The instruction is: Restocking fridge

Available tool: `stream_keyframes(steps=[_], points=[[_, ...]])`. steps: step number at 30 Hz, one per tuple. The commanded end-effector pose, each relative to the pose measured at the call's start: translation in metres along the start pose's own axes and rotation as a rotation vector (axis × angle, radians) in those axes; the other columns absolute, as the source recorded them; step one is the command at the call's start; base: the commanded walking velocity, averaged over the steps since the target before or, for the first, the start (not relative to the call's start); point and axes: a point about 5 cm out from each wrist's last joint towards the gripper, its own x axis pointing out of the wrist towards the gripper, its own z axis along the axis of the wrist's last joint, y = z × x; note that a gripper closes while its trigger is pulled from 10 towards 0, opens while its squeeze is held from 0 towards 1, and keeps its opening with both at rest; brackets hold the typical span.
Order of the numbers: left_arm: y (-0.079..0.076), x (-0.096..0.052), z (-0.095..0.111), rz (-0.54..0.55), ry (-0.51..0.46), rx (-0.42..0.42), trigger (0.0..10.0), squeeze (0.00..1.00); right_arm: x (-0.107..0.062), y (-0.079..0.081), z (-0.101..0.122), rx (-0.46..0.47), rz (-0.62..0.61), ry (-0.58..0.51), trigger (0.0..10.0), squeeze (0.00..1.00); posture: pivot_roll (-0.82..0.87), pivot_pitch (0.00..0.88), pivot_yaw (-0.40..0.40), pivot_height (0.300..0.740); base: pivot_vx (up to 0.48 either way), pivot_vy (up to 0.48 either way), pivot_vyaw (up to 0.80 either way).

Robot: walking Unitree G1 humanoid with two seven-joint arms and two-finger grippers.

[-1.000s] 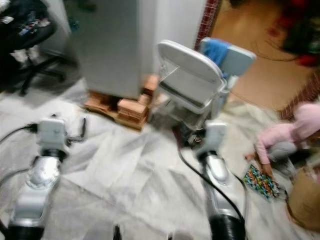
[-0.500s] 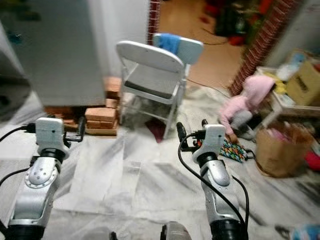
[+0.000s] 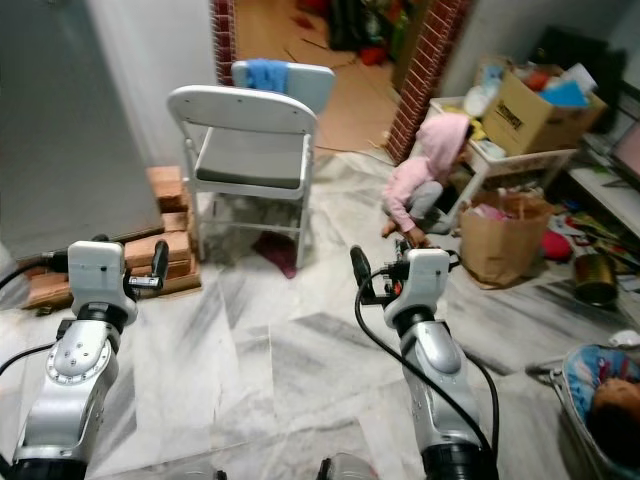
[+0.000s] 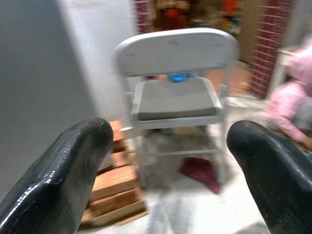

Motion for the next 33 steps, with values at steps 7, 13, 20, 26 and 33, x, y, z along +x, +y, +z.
stream_keyframes(steps=[7, 13, 20, 26, 33], points=[[-0.012, -0.003, -0.001, -0.048, 0.016, -0.031, 10.0, 0.00, -0.007, -0.011, -0.002, 0.000, -0.041, 0.014, 10.0, 0.00, 0.07, 0.040, -0.047, 0.740, 0.000, 0.480, -0.80], [-0.013, -0.003, -0.001, -0.053, 0.018, -0.035, 10.0, 0.00, -0.008, -0.012, -0.002, 0.001, -0.042, 0.019, 10.0, 0.00, 0.07, 0.041, -0.048, 0.740, 0.000, 0.480, -0.80], [-0.014, -0.003, -0.002, -0.068, 0.022, -0.041, 10.0, 0.00, -0.008, -0.012, -0.002, -0.002, -0.044, 0.020, 10.0, 0.00, 0.07, 0.041, -0.049, 0.740, 0.000, 0.480, -0.80], [-0.016, -0.002, -0.002, -0.090, 0.025, -0.042, 10.0, 0.00, -0.010, -0.011, -0.003, 0.005, -0.049, 0.024, 10.0, 0.00, 0.07, 0.038, -0.047, 0.740, 0.000, 0.480, -0.80], [-0.022, -0.003, -0.005, -0.171, 0.041, -0.018, 10.0, 0.00, -0.020, -0.010, -0.009, 0.022, -0.074, 0.039, 10.0, 0.00, 0.06, 0.032, -0.037, 0.740, 0.000, 0.343, -0.80]])
